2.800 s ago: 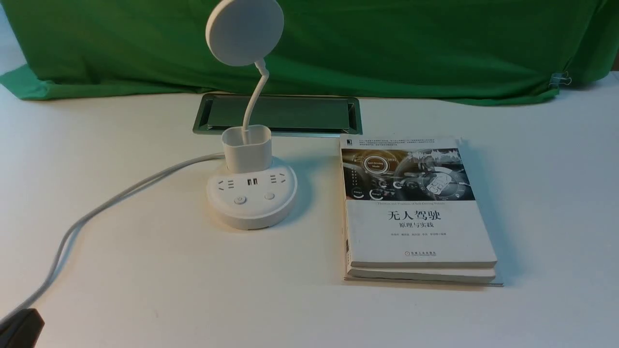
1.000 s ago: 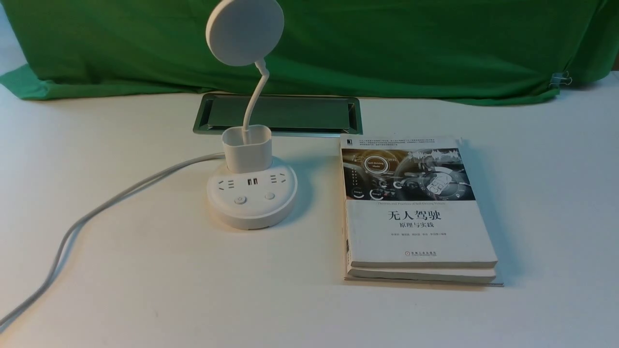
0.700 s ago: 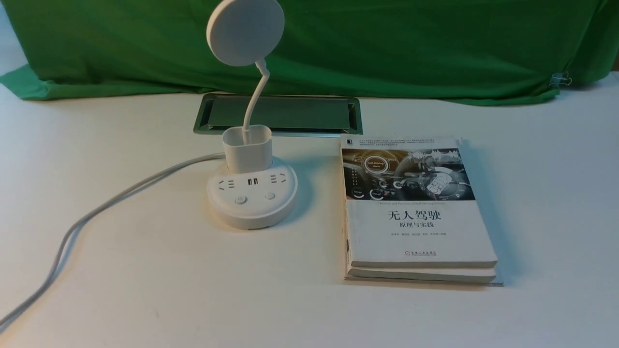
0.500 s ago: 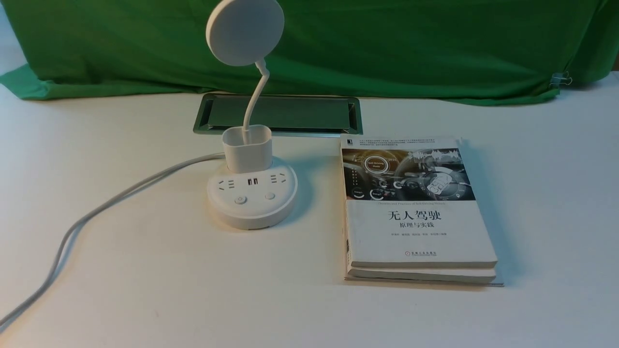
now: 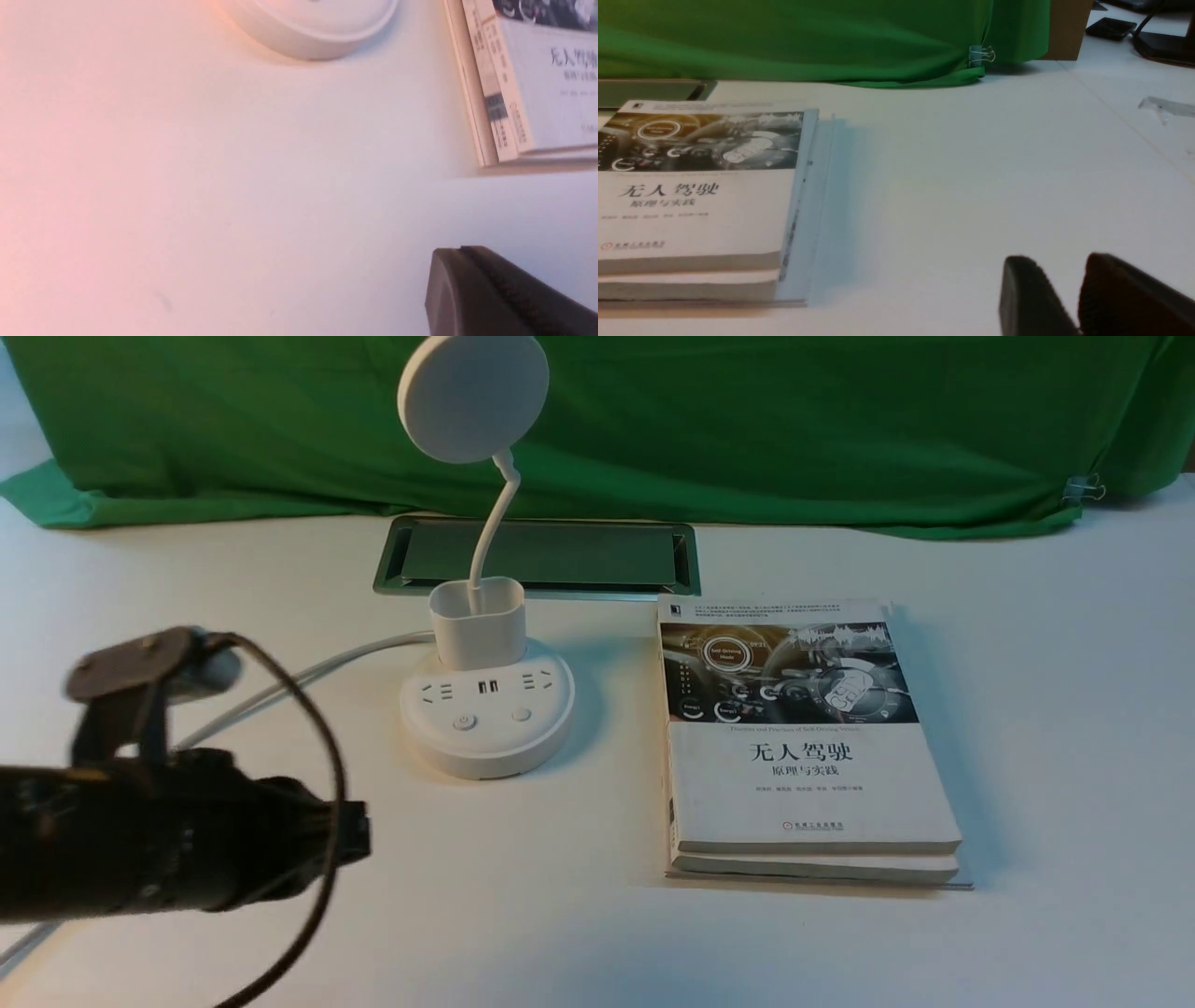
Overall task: Turn on the desk lamp on the white desktop with your hand.
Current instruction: 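Press the power button on the lamp base to turn the lamp on with the left gripper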
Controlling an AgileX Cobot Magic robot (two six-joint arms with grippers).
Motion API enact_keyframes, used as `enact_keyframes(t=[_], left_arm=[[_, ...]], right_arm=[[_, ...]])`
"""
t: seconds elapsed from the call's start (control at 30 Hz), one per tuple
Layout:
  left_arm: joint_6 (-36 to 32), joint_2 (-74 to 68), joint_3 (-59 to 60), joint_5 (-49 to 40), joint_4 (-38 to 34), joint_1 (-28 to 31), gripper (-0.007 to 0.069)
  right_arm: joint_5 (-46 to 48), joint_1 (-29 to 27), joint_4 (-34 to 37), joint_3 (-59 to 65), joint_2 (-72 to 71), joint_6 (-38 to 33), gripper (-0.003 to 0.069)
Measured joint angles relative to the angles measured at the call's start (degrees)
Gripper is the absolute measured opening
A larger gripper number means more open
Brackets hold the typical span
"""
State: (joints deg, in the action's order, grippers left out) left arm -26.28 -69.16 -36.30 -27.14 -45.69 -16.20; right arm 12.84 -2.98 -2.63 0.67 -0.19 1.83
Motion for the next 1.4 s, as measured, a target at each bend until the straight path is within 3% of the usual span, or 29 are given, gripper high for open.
enact_keyframes(t=[0.1,0.13,0.17,0.2,0.23,0.4,0.77,1.4], left_arm=[[5.05,-5.84,-4.45,2.36,6.86,-4.46,0.0001],[10.96,-10.63,-8.09,4.66,15.43,-7.73,0.0000],[12.52,-11.12,-8.98,5.30,16.43,-8.44,0.0000],[18.59,-15.57,-12.32,7.55,24.92,-10.86,0.0000],[22.67,-17.92,-14.66,8.93,28.99,-12.09,0.0000],[31.37,-28.75,-23.31,10.33,40.22,-13.07,0.0000],[34.54,-39.23,-34.96,8.07,47.45,-13.07,0.0000],[38.27,-42.21,-36.13,6.44,51.60,-12.69,0.0000]], right_arm=[[-0.01,0.00,0.00,0.00,0.00,0.00,0.0239],[-0.01,0.00,0.00,0.00,0.00,0.00,0.0239],[-0.01,0.00,0.00,0.00,0.00,0.00,0.0239],[-0.01,0.00,0.00,0.00,0.00,0.00,0.0239],[-0.01,0.00,0.00,0.00,0.00,0.00,0.0239],[-0.01,0.00,0.00,0.00,0.00,0.00,0.0240],[-0.01,0.00,0.00,0.00,0.00,0.00,0.0241],[0.07,0.00,0.00,0.00,0.00,0.00,0.0239]])
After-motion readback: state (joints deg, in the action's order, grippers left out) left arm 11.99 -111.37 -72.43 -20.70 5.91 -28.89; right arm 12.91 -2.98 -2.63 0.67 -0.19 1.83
